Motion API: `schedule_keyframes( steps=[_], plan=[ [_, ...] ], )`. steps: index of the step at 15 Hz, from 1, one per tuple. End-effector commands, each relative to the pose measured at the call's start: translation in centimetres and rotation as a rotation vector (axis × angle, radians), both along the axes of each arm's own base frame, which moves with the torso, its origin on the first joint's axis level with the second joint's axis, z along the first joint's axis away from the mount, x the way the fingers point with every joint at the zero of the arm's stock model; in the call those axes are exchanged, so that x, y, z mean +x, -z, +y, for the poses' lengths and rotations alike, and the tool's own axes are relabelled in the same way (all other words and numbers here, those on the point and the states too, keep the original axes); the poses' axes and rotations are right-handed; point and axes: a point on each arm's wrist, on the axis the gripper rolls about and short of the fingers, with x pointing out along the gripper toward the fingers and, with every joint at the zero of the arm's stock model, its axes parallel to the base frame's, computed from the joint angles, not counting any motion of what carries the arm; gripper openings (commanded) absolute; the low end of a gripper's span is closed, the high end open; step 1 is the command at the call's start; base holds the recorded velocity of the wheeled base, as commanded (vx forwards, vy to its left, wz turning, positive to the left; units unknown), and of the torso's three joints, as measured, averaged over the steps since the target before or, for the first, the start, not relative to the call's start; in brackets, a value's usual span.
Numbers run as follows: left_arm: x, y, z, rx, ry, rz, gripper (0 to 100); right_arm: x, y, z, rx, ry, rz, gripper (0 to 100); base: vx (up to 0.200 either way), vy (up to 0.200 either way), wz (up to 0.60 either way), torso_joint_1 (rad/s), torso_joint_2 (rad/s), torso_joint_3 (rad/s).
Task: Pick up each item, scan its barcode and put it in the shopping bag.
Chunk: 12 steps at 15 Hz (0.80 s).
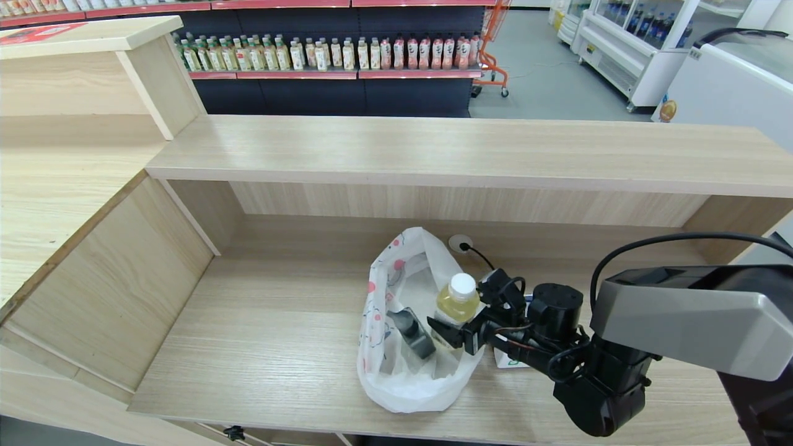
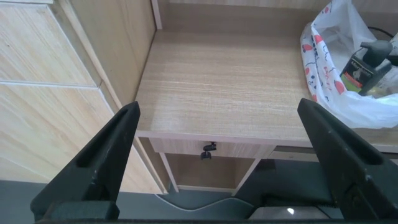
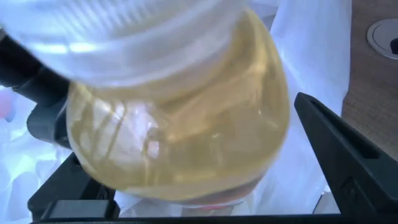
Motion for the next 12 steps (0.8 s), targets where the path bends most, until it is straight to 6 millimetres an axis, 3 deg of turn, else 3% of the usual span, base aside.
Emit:
schedule_keyframes(
  steps=[1,12],
  plan=[
    [0.0,0.0,0.0,-0.001,0.0,0.0,100,-0.1,-0.7,0.1,0.008,-0.002,-0.014,100,0.0,0.0,0.0,0.0,0.0,0.0],
    [0.0,0.0,0.0,-0.001,0.0,0.0,100,-0.6,-6.9,-0.6,0.069,0.007,-0.182,100,0.0,0.0,0.0,0.0,0.0,0.0]
  ],
)
